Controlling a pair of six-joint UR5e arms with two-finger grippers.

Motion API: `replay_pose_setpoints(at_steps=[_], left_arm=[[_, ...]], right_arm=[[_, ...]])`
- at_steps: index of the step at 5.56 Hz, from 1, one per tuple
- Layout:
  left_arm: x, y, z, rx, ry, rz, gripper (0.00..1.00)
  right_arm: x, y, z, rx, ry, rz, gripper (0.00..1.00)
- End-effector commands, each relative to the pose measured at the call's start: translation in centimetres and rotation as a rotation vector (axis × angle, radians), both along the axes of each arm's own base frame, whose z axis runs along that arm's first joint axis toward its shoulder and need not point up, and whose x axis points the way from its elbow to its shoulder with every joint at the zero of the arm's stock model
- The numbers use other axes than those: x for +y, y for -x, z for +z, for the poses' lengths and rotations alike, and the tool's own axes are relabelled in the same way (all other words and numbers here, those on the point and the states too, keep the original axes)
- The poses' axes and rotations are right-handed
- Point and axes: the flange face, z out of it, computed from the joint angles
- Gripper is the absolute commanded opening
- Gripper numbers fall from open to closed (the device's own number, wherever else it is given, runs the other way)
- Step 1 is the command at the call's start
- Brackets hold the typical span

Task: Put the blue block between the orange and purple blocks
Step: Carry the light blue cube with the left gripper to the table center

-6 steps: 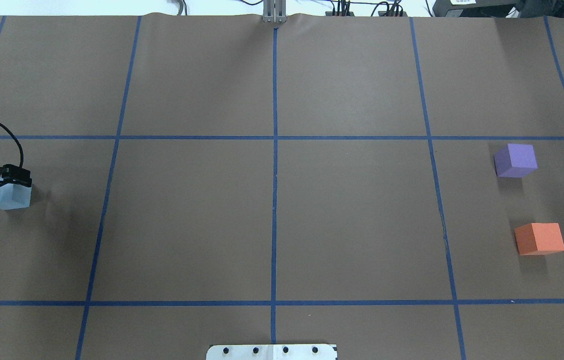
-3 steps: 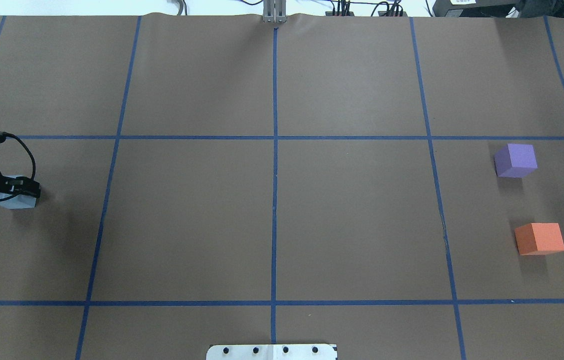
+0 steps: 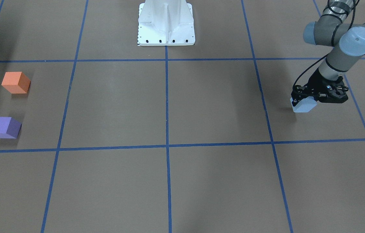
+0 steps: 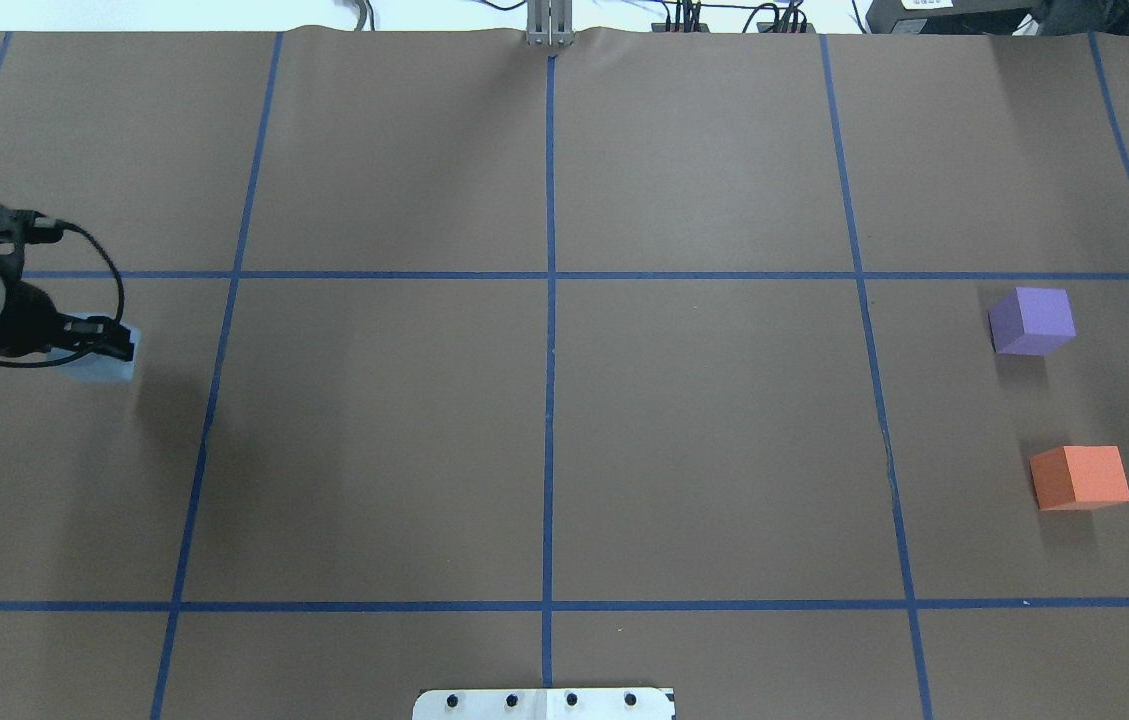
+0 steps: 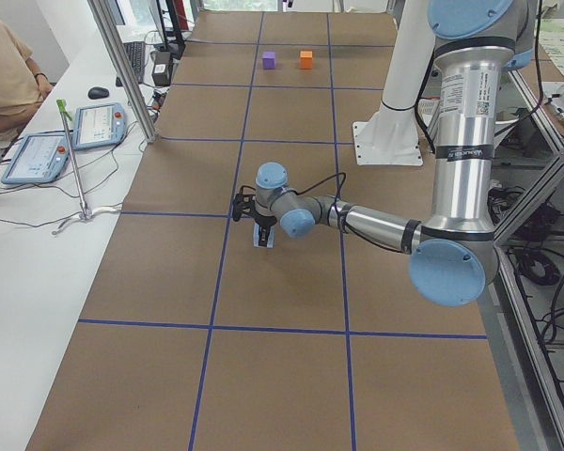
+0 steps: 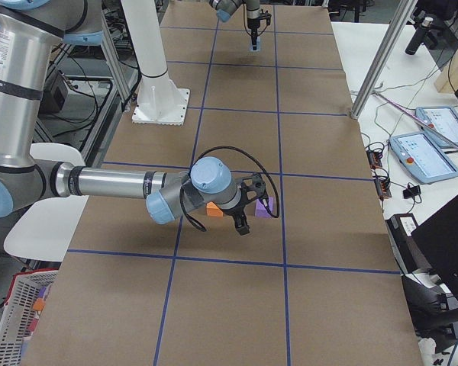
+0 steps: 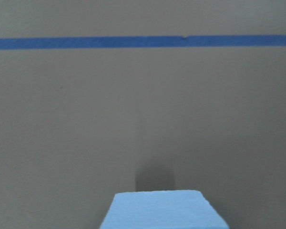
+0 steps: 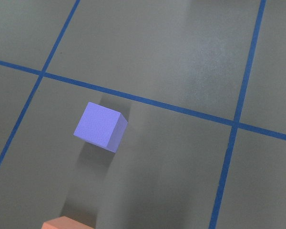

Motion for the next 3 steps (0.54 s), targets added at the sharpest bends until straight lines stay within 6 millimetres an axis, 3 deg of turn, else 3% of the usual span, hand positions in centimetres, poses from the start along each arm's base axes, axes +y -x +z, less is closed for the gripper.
replay_pose_setpoints(at_steps=[1, 2, 3], left_arm=[[-4.3, -9.7, -15.3, -0.03, 0.039, 0.061, 0.0], [-5.4, -17.3, -21.7, 0.001, 0.103, 0.046, 0.0], [-4.9, -25.5, -27.5, -0.003, 0.125, 0.035, 0.0]], right_arm=[[0.0, 0.0, 0.0, -0.001, 0.0, 0.0, 1.0], [-0.1, 0.0, 0.0, -0.001, 0.002, 0.0, 1.0], [-0.1, 0.0, 0.0, -0.003, 0.002, 0.0, 1.0]])
